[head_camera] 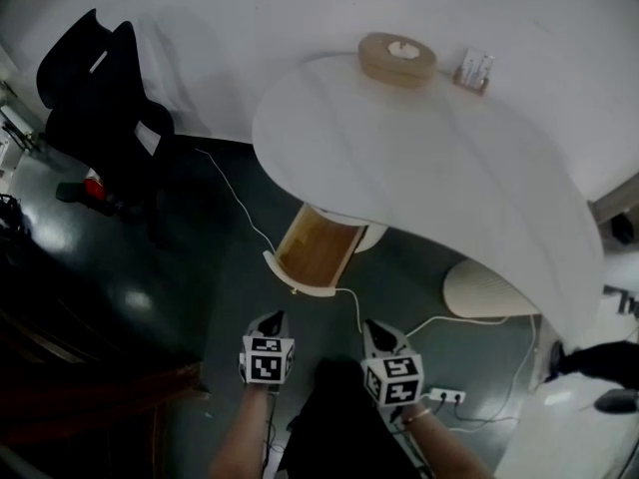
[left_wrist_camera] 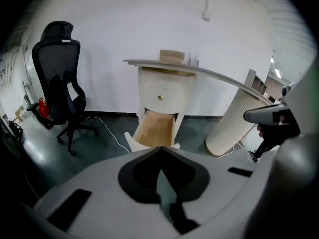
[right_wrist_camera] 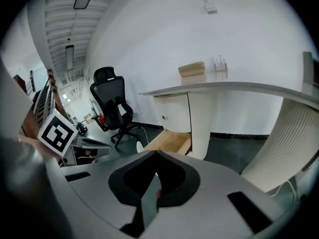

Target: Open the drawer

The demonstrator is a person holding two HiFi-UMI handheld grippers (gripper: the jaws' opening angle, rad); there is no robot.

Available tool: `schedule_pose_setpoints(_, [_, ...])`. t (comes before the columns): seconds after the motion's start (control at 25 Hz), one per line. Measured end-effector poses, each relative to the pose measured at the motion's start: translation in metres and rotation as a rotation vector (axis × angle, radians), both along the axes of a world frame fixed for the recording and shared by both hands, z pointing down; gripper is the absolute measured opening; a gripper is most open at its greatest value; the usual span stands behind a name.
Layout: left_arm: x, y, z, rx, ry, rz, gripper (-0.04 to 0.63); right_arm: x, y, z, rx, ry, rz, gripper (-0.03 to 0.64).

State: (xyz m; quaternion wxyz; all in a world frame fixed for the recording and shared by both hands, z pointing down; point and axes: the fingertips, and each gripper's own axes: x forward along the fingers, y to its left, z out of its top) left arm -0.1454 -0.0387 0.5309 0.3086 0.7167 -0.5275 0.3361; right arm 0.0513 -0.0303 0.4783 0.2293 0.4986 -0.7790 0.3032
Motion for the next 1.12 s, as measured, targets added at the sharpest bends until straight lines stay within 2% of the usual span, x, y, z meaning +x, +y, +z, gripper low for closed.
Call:
schedule_pose_setpoints(0.28, [0.011,0.012,-0.052,0.073,0.025,-0.019,0.003,0.010,0.012,-0.026,-0.002,-0.027,0.023,0.003])
schedule_pose_setpoints(0.64, [0.024,0.023,-0.102,0.152,0.053,-0.026,0.003,0.019,0.017,-0.062,0.061,-0.017,-0.025,0.002])
schedule_pose_setpoints(0.8, [0.033,0.023,-0.118,0.188,0.066,-0.025,0.003,0.028,0.019,-0.073,0.088,0.002,-0.026,0.002])
schedule_pose_setpoints(1.12, [0.039,0.025,-0.129,0.210,0.069,-0.024,0.003,0.035,0.022,-0.083,0.112,-0.001,-0.025,0.003])
